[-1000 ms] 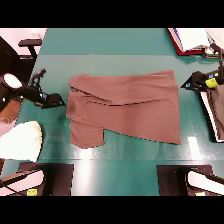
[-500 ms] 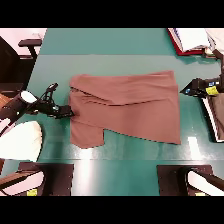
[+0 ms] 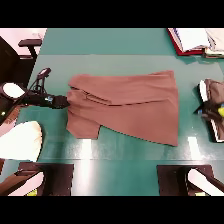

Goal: Fold the shirts.

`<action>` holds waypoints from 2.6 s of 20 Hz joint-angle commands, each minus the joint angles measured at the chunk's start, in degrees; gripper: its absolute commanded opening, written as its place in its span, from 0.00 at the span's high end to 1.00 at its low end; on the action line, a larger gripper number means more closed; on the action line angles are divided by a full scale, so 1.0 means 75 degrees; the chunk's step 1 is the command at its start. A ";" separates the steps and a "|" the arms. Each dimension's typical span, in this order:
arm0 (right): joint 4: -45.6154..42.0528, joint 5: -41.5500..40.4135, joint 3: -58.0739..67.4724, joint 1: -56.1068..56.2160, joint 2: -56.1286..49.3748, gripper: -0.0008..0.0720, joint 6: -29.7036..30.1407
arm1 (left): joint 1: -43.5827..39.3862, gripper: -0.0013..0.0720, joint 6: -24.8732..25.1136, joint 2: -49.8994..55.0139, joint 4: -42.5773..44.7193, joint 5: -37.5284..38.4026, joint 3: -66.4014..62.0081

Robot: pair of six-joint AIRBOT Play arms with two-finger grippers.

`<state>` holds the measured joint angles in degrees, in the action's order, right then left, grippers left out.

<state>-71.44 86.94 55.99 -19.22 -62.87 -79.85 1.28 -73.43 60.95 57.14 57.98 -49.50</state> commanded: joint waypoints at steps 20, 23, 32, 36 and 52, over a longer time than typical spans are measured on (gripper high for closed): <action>0.0909 -0.0991 -0.1134 0.2264 0.0761 0.96 0.0052 | -0.0006 0.94 -0.0221 -0.0297 -0.0096 0.1396 -0.1763; 0.0909 -0.1326 0.1172 0.2264 0.1679 0.96 0.0052 | -0.0006 0.94 -0.0332 -0.0775 -0.0047 0.1416 -0.3558; 0.0216 -0.1670 0.6729 0.2267 0.2224 0.96 -0.0487 | -0.0006 0.94 -0.1399 -0.1644 0.0009 0.1361 -0.8888; -0.0889 -0.0746 0.8233 0.2267 0.1786 0.96 -0.0886 | -0.0006 0.94 -0.1620 -0.1644 0.0012 0.1029 -1.0130; -0.0813 0.0221 0.6003 0.2276 -0.4025 0.96 -0.1276 | -0.0006 0.94 -0.1839 0.2667 0.1580 0.0752 -0.4520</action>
<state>-77.69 90.63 101.67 -2.15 -83.72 -89.36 1.17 -89.34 71.40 70.24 68.51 -87.59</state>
